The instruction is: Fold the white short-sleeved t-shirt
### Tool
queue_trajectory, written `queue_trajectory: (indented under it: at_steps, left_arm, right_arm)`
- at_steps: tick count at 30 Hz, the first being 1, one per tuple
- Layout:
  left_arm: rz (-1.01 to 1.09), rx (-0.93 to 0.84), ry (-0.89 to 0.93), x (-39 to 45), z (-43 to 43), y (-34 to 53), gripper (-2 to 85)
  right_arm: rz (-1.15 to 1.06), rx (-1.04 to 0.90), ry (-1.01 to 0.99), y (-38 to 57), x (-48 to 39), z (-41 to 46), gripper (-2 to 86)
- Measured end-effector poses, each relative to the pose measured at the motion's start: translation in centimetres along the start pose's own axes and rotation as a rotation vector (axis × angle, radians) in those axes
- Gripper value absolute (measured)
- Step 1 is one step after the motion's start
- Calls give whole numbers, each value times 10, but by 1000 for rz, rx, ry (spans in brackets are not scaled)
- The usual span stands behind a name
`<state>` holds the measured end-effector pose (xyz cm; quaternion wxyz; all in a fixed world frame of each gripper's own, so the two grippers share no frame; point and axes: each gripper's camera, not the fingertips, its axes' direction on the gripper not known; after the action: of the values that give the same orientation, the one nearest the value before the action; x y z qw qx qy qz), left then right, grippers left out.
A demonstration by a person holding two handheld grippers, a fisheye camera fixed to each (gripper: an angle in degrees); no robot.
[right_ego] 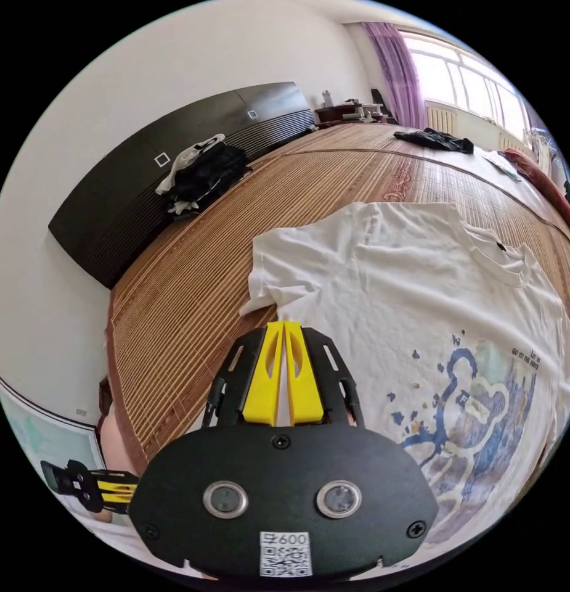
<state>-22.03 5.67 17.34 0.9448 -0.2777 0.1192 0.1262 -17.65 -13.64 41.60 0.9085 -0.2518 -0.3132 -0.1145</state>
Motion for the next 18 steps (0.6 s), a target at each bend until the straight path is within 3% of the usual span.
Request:
queue_trajectory:
  at_steps: [8, 14, 18]
  left_arm:
    - [23, -39, -66, 21, -2, -1, 0]
    - [61, -52, -168, 45, -7, 10, 1]
    - [10, -51, -238, 48, -12, 12, 0]
  right_arm:
    - [18, -72, 41, -28, -2, 28, -9]
    - [73, -59, 30, -35, -2, 25, -9]
    - [-23, 29, 39, -31, -16, 9, -9]
